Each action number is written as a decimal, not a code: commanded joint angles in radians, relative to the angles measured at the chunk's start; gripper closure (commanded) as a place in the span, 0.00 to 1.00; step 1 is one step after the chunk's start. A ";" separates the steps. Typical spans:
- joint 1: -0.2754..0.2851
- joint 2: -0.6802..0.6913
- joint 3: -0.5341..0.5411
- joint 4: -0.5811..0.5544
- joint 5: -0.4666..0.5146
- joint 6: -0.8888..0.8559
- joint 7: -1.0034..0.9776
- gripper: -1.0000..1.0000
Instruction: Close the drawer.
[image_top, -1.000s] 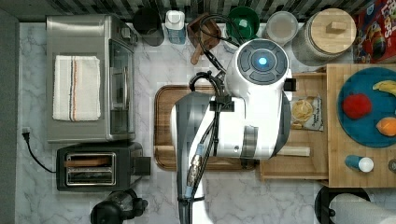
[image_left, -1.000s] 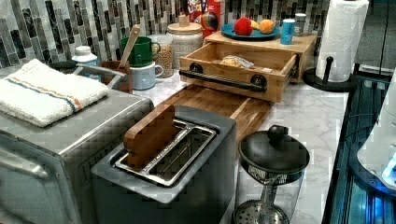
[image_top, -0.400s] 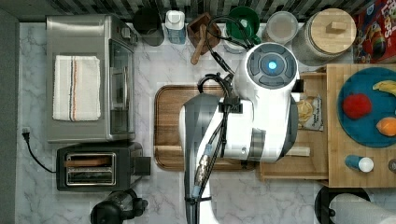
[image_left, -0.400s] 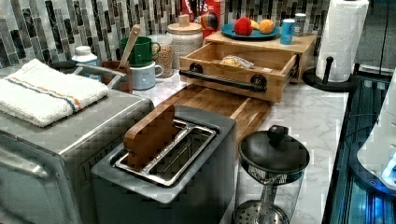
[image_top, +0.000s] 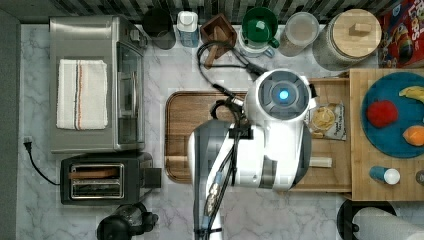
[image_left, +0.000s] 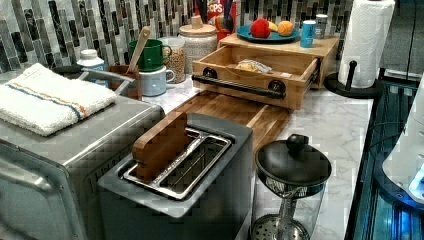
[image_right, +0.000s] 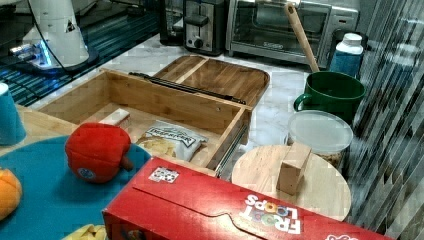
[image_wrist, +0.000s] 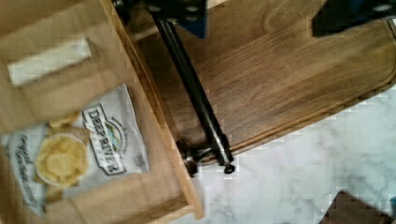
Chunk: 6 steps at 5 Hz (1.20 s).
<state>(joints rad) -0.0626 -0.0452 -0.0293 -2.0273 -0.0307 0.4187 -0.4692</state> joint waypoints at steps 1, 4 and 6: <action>0.074 -0.077 0.056 -0.138 0.056 0.091 -0.267 1.00; 0.045 -0.032 0.065 -0.252 -0.008 0.236 -0.358 1.00; 0.038 0.015 0.088 -0.306 -0.011 0.325 -0.326 1.00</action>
<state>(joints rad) -0.0519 -0.0390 0.0541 -2.3359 -0.0833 0.7490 -0.7432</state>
